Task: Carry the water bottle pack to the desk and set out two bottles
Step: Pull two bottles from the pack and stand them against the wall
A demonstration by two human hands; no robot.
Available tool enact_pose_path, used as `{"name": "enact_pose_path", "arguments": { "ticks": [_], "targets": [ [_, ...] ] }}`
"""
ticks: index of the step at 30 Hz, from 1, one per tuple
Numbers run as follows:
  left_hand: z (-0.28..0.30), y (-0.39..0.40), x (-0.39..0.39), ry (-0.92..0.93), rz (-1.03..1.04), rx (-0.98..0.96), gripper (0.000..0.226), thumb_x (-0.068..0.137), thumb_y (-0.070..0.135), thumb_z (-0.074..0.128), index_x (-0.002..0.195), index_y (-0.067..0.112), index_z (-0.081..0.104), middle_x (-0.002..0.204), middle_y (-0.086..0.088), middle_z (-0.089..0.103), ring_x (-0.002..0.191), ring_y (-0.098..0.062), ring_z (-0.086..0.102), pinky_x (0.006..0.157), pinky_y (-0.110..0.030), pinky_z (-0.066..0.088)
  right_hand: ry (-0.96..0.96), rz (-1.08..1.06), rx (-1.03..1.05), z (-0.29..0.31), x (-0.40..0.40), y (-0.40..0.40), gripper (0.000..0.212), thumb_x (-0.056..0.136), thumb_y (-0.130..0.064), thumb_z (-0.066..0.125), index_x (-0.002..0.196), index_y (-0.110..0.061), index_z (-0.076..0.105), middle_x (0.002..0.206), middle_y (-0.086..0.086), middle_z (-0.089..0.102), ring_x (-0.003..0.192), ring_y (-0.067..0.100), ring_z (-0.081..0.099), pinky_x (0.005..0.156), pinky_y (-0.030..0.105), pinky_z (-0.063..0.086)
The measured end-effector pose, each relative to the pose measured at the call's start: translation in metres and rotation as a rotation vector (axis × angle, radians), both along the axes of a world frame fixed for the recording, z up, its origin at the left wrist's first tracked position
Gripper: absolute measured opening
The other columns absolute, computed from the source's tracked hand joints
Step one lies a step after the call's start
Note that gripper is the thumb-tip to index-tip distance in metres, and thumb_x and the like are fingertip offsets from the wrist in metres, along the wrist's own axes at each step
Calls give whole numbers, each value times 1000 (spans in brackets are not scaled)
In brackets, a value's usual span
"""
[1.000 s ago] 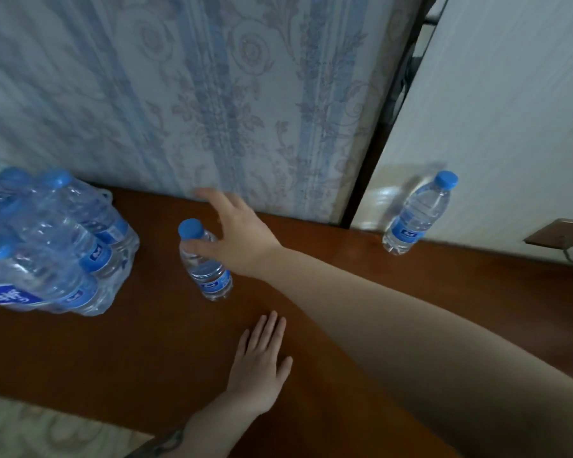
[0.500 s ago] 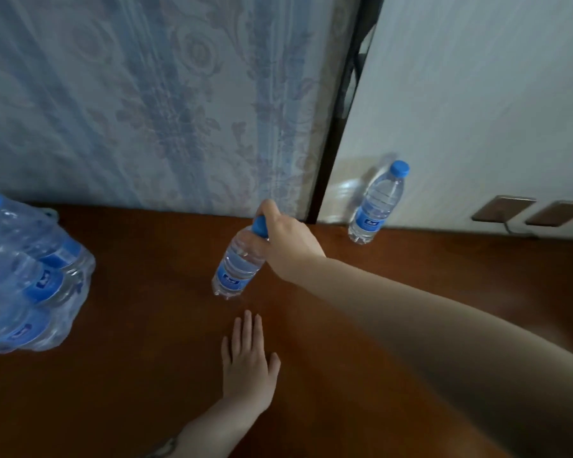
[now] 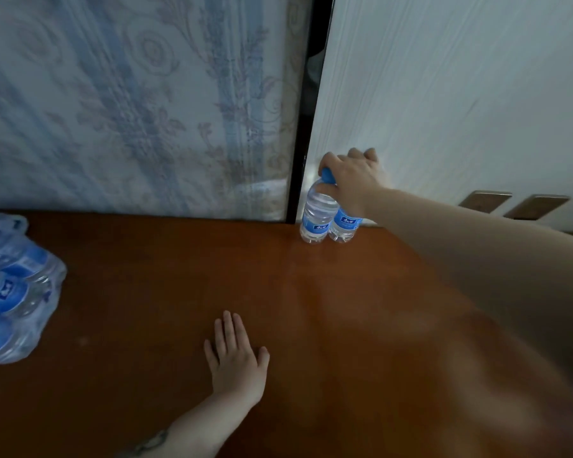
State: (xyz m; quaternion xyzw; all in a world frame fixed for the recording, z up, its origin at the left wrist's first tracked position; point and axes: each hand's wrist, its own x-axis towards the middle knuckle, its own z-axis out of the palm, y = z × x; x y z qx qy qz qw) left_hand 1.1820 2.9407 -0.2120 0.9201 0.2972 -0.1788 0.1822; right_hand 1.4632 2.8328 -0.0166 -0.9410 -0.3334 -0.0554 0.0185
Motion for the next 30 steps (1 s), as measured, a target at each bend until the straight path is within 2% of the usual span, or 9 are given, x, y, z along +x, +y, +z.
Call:
{"name": "enact_pose_path", "arguments": {
  "ticks": [7,13,17,20,23,25,30],
  "targets": [
    [-4,0,0,-9,11,7,84,94,56,27,147,14,-23,159,-4,-25,147,-25,-20,120,-48,-3,-88,-127,-35,-2,21,6,43,94,-51,50,111,-12,53,106,10,69,111,29,52,96,41,33],
    [-6,-1,-1,-20,8,12,84,94,56,27,140,16,-30,158,-3,-28,146,-24,-23,120,-49,-5,-5,-178,29,-5,25,8,46,92,-52,53,116,-13,53,116,10,65,113,30,52,101,43,32],
    [-7,1,-2,-24,4,19,83,93,57,27,135,18,-33,157,-2,-28,147,-24,-22,119,-48,-5,52,-170,141,2,28,-13,58,85,-67,49,118,-20,57,124,4,59,119,27,48,101,43,33],
    [-7,0,-3,-38,5,32,83,93,58,26,135,18,-33,157,-2,-27,147,-24,-21,119,-48,-5,42,-282,238,-1,25,-39,54,92,-61,39,119,-18,57,124,8,57,119,29,47,93,44,39],
    [-6,-2,-1,-34,11,34,83,94,56,27,136,16,-32,158,-3,-27,147,-24,-21,119,-48,-5,241,-422,283,-14,21,-51,48,96,-49,46,129,-15,46,124,13,56,102,31,54,73,39,40],
    [-3,-4,1,-23,21,24,84,94,55,27,139,14,-30,158,-5,-27,147,-25,-22,120,-48,-5,330,-466,334,-18,19,-49,49,95,-46,52,130,-13,42,120,15,59,91,31,55,69,37,39],
    [-2,-8,3,-56,-32,15,80,96,50,28,148,15,-22,154,-4,-33,146,-24,-23,120,-46,-5,431,-498,369,-11,26,-43,48,95,-36,56,131,-9,41,112,19,62,80,28,53,62,35,39]
  ]
}}
